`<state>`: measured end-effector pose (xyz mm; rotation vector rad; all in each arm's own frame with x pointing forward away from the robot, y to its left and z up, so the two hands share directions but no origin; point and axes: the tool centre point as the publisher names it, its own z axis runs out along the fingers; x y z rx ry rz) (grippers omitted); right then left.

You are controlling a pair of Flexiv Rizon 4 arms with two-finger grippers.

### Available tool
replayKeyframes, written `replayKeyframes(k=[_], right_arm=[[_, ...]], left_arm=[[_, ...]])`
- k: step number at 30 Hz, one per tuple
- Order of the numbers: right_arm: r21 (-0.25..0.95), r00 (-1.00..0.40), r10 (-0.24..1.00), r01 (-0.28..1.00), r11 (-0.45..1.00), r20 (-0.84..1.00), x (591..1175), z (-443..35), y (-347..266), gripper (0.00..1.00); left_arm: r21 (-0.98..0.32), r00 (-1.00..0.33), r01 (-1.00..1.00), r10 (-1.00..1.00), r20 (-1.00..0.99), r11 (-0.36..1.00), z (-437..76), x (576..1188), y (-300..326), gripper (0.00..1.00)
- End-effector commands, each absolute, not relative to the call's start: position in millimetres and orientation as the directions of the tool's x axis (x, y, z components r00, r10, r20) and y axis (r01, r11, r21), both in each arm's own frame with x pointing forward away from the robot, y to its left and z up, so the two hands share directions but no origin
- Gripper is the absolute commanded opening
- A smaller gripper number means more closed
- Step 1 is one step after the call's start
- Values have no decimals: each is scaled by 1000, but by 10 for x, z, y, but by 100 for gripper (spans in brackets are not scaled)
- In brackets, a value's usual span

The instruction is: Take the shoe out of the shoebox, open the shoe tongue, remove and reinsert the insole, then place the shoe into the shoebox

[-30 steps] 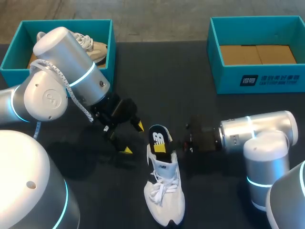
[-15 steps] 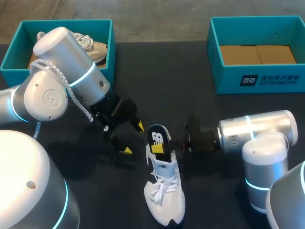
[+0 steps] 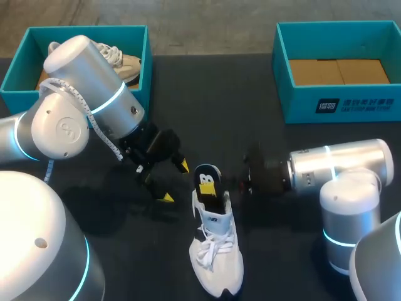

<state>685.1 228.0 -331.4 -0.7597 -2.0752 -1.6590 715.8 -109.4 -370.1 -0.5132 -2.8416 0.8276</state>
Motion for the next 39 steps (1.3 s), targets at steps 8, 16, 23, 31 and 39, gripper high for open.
replayKeyframes(k=[8,16,23,31,39], right_arm=[[768,-782,189,621,158,594,6970,-3239,2228,0],[736,-749,190,661,148,634,6915,-3424,2185,0],[701,-715,202,698,147,669,6786,-3564,2156,0],[688,-707,207,707,167,676,6732,-3554,2183,0],[715,-736,202,677,176,646,6815,-3420,2225,36]], left_arm=[[-542,-932,285,360,36,791,-3698,7156,-1092,100],[-542,-932,285,360,36,791,-3698,7156,-1092,100],[-542,-932,285,360,36,791,-3698,7156,-1092,100],[-542,-932,285,360,36,791,-3698,7156,-1092,100],[-542,-932,285,360,36,791,-3698,7156,-1092,100]])
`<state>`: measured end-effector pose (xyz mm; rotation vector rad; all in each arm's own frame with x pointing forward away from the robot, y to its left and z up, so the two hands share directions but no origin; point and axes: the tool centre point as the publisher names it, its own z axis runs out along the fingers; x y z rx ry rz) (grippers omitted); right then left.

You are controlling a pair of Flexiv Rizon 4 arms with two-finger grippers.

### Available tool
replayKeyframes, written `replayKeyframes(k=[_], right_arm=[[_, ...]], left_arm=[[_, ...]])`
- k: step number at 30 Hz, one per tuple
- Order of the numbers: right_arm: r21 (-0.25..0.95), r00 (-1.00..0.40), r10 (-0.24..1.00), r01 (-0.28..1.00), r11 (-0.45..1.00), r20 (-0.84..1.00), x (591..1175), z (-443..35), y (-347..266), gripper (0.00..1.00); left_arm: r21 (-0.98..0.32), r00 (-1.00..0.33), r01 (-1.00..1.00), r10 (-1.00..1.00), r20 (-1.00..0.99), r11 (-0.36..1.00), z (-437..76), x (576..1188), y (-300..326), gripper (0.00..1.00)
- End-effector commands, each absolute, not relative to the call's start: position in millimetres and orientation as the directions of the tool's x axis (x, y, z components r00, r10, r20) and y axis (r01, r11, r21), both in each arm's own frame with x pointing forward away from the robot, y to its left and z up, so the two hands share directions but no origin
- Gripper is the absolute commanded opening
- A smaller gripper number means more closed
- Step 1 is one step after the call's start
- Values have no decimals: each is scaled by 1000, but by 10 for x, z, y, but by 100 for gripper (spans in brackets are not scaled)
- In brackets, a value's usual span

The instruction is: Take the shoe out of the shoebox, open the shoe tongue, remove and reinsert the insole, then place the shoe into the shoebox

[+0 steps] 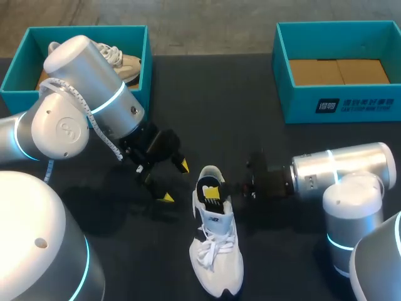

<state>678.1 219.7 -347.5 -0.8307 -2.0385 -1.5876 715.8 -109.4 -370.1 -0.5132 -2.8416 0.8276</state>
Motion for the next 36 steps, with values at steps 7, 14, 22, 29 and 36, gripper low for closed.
replayKeyframes(k=[7,14,22,29,36], right_arm=[[742,-762,194,647,179,618,6858,-3325,2245,40],[753,-769,200,637,166,607,6884,-3295,2214,27],[762,-772,203,632,141,603,6943,-3278,2175,0],[711,-720,233,690,138,654,7019,-3357,2194,0],[627,-642,274,764,149,716,6972,-3535,2191,0]], left_arm=[[-542,-932,285,360,36,791,-3698,7156,-1092,100],[-542,-932,285,360,36,791,-3698,7156,-1092,100],[-542,-932,285,360,36,791,-3698,7156,-1092,100],[-542,-932,285,360,36,791,-3698,7156,-1092,100],[-542,-932,285,360,36,791,-3698,7156,-1092,100]])
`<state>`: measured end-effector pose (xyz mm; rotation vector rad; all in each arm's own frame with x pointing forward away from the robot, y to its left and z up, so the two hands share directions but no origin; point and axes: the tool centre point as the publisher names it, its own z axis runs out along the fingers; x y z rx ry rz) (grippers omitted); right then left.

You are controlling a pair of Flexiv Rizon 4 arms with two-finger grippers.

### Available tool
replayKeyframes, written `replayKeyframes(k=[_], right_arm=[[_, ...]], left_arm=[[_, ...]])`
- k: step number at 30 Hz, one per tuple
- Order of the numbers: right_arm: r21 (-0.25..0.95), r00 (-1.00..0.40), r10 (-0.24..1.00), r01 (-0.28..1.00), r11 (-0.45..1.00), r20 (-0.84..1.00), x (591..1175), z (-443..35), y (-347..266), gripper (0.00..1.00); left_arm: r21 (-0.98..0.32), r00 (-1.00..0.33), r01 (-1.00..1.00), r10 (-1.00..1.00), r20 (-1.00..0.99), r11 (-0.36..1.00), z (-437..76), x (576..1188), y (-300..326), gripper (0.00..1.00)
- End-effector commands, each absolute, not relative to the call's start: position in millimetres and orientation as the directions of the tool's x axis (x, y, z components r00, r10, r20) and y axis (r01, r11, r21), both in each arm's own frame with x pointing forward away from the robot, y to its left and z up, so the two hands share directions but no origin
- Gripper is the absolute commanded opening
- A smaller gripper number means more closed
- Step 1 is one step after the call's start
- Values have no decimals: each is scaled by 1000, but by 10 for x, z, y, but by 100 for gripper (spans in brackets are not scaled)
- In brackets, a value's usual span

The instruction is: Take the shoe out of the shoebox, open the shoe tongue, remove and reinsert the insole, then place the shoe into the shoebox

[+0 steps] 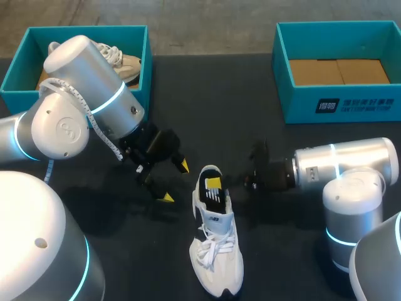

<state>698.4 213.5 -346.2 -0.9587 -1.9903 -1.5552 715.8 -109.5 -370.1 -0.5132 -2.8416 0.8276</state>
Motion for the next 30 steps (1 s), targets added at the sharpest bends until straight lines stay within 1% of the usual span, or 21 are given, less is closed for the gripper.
replayKeyframes(k=[1,8,13,14,15,16,17,19,21,30], right_arm=[[615,-630,288,774,151,721,6958,-3558,2185,0],[576,-600,318,799,176,734,6819,-3637,2176,0],[592,-620,309,783,190,721,6788,-3599,2204,0],[597,-625,307,779,191,717,6788,-3587,2208,2],[606,-634,303,772,191,711,6791,-3570,2212,14],[612,-639,302,767,191,707,6797,-3551,2215,21],[619,-646,301,762,191,702,6804,-3533,2217,25],[635,-660,298,749,188,690,6825,-3491,2218,38],[651,-675,293,735,188,677,6844,-3455,2221,44],[700,-718,287,691,182,634,6909,-3327,2230,45]], left_arm=[[-542,-932,285,360,36,791,-3698,7156,-1092,100],[-542,-932,285,360,36,791,-3698,7156,-1092,100],[-542,-932,285,360,36,791,-3698,7156,-1092,100],[-542,-932,285,360,36,791,-3698,7156,-1092,100],[-542,-932,285,360,36,791,-3698,7156,-1092,100],[-542,-932,285,360,36,791,-3698,7156,-1092,100],[-542,-932,285,360,36,791,-3698,7156,-1092,100],[-542,-932,285,360,36,791,-3698,7156,-1092,100],[-542,-932,285,360,36,791,-3698,7156,-1092,100],[-542,-932,285,360,36,791,-3698,7156,-1092,100]])
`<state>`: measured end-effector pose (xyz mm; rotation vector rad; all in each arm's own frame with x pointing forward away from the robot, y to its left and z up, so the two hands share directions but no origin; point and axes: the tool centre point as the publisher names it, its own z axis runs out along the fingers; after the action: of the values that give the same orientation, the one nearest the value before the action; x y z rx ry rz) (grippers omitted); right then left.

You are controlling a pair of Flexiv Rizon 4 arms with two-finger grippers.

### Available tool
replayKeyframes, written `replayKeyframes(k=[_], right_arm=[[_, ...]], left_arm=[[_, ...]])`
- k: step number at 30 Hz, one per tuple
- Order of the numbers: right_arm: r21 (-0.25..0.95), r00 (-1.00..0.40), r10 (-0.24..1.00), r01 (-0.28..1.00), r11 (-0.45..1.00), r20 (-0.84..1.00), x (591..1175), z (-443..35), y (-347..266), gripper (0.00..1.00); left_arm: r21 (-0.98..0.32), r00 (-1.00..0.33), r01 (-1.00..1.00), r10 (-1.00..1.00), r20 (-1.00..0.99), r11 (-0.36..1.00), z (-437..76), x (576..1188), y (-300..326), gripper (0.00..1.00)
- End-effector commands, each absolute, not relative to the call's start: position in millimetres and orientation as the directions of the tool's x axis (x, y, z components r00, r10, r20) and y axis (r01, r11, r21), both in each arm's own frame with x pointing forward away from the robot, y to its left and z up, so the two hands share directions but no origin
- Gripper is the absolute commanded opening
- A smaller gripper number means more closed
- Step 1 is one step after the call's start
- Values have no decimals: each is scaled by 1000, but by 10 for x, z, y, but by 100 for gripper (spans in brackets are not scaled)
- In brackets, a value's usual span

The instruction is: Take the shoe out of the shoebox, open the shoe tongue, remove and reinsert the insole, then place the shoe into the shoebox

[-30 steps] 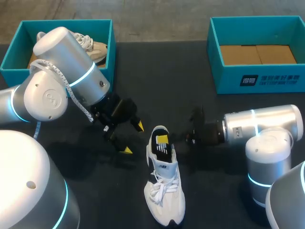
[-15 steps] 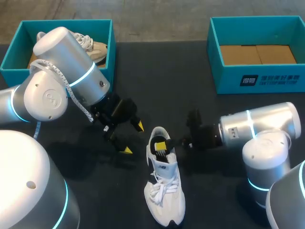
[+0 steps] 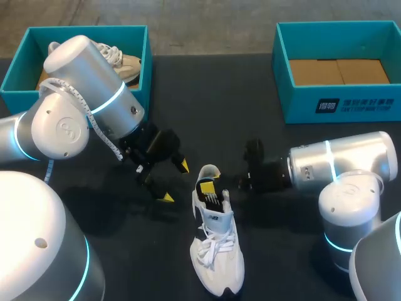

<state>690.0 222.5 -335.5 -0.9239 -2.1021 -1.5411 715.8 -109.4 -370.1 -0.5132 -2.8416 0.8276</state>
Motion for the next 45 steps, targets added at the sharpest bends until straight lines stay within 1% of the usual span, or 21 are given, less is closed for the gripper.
replayKeyframes(k=[1,6,8,9,10,11,12,20,28,34,35,36,37,38,40,42,43,45], right_arm=[[705,-722,288,686,181,629,6915,-3316,2230,45],[718,-733,289,674,176,617,6933,-3281,2217,43],[719,-733,288,672,174,616,6948,-3290,2205,33],[719,-732,288,673,173,617,6956,-3301,2202,27],[718,-731,287,675,170,620,6963,-3310,2199,19],[717,-730,285,676,168,621,6967,-3317,2198,6],[716,-728,283,678,165,624,6976,-3327,2195,0],[693,-703,281,705,152,654,7010,-3429,2176,0],[653,-664,291,742,151,688,6897,-3593,2155,0],[658,-670,295,737,153,681,6848,-3544,2175,0],[666,-677,296,730,152,674,6850,-3523,2180,12],[672,-681,297,725,151,669,6855,-3501,2185,34],[679,-689,296,718,152,662,6862,-3479,2191,45],[685,-695,294,712,152,656,6869,-3457,2198,49],[698,-707,293,699,154,643,6886,-3415,2213,67],[710,-719,289,687,157,632,6900,-3377,2226,70],[719,-728,285,677,159,623,6909,-3345,2235,75],[731,-740,283,664,159,610,6919,-3303,2245,78]], left_arm=[[-542,-932,285,360,36,791,-3698,7156,-1092,100],[-542,-932,285,360,36,791,-3698,7156,-1092,100],[-542,-932,285,360,36,791,-3698,7156,-1092,100],[-542,-932,285,360,36,791,-3698,7156,-1092,100],[-542,-932,285,360,36,791,-3698,7156,-1092,100],[-542,-932,285,360,36,791,-3698,7156,-1092,100],[-542,-932,285,360,36,791,-3698,7156,-1092,100],[-542,-932,285,360,36,791,-3698,7156,-1092,100],[-542,-932,285,360,36,791,-3698,7156,-1092,100],[-542,-932,285,360,36,791,-3698,7156,-1092,100],[-542,-932,285,360,36,791,-3698,7156,-1092,100],[-542,-932,285,360,36,791,-3698,7156,-1092,100],[-542,-932,285,360,36,791,-3698,7156,-1092,100],[-542,-932,285,360,36,791,-3698,7156,-1092,100],[-542,-932,285,360,36,791,-3698,7156,-1092,100],[-542,-932,285,360,36,791,-3698,7156,-1092,100],[-542,-932,285,360,36,791,-3698,7156,-1092,100],[-542,-932,285,360,36,791,-3698,7156,-1092,100]])
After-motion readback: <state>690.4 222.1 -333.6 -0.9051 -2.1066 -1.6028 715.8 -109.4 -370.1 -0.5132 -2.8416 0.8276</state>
